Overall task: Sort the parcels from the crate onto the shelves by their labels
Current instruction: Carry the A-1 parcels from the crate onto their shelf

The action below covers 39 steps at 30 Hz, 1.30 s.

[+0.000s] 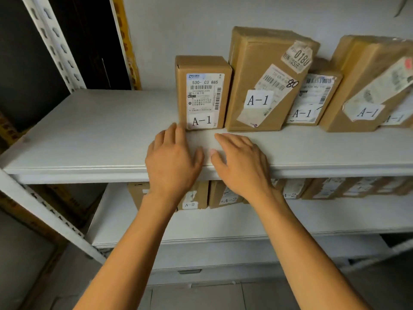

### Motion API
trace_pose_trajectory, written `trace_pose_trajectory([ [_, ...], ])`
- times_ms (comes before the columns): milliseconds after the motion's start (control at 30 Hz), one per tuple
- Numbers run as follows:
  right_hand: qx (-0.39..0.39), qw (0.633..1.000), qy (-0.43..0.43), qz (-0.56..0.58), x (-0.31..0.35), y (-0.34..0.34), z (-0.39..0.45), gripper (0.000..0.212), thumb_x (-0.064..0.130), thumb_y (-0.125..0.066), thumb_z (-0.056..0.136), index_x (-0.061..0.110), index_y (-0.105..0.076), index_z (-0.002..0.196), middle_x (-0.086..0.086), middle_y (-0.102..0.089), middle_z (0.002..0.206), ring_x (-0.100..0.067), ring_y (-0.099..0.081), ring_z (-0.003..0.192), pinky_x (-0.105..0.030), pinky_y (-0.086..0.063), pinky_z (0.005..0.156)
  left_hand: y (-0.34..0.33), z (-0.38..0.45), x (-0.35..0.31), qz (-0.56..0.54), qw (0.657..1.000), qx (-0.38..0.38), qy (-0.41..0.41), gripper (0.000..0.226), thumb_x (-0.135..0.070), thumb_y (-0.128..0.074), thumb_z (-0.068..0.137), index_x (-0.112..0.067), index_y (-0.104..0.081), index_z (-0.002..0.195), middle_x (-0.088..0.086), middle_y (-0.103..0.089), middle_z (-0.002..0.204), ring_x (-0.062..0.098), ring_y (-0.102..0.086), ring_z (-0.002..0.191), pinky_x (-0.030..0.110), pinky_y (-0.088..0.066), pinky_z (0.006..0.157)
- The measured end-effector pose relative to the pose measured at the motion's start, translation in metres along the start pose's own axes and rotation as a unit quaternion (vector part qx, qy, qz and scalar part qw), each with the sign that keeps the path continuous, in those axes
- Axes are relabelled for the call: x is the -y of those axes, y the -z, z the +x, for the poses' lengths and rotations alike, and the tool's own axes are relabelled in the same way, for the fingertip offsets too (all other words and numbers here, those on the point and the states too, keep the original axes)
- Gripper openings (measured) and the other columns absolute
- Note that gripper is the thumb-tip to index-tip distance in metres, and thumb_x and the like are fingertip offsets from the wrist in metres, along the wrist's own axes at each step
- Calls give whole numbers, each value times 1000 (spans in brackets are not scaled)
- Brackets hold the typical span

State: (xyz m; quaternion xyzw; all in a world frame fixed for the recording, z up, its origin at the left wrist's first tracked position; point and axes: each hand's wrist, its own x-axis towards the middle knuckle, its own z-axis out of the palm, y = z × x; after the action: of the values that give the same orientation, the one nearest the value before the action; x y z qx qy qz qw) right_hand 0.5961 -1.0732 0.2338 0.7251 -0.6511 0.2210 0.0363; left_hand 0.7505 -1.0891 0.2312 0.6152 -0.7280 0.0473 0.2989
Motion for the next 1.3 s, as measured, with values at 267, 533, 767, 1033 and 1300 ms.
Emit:
trace_pose_trajectory([
  [267,-28,997,-32,-62,-66,15,-58,67,53,-36,94,10,-54,142,-14,-50,149,-33,-43,139,-47,-31,114,-4,-31,-31,55,980,124,-146,87,-72,-28,85,-11,-43,146,12,-42,154,38,-35,142,51,-27,114],
  [533,22,978,-178,-105,-133,66,-126,65,48,-47,97,19,-34,154,-11,-25,163,-32,-18,150,-51,-22,119,-24,-36,-140,5,938,197,-285,87,-72,-31,77,-24,-36,150,8,-35,158,36,-27,146,52,-23,117],
  [767,19,929,-351,-115,-207,128,-234,71,49,-48,99,21,-22,158,-10,-15,165,-31,-10,151,-51,-22,120,-41,-78,-276,-88,879,259,-391,84,-68,-48,87,-29,-20,156,6,-21,164,33,-16,150,44,-15,122],
  [1033,-44,842,-524,-124,-284,201,-366,75,53,-46,99,25,-12,159,-7,-9,167,-31,-6,153,-48,-20,120,-44,-150,-441,-125,800,278,-517,86,-67,-50,85,-31,-16,156,7,-19,163,34,-18,149,46,-19,120],
  [1300,-82,765,-621,-148,-334,263,-512,73,54,-43,100,22,-16,159,-9,-15,166,-31,-10,152,-46,-15,122,-45,-253,-589,-144,723,273,-619,84,-64,-54,86,-28,-22,155,7,-22,162,34,-21,147,48,-19,121],
])
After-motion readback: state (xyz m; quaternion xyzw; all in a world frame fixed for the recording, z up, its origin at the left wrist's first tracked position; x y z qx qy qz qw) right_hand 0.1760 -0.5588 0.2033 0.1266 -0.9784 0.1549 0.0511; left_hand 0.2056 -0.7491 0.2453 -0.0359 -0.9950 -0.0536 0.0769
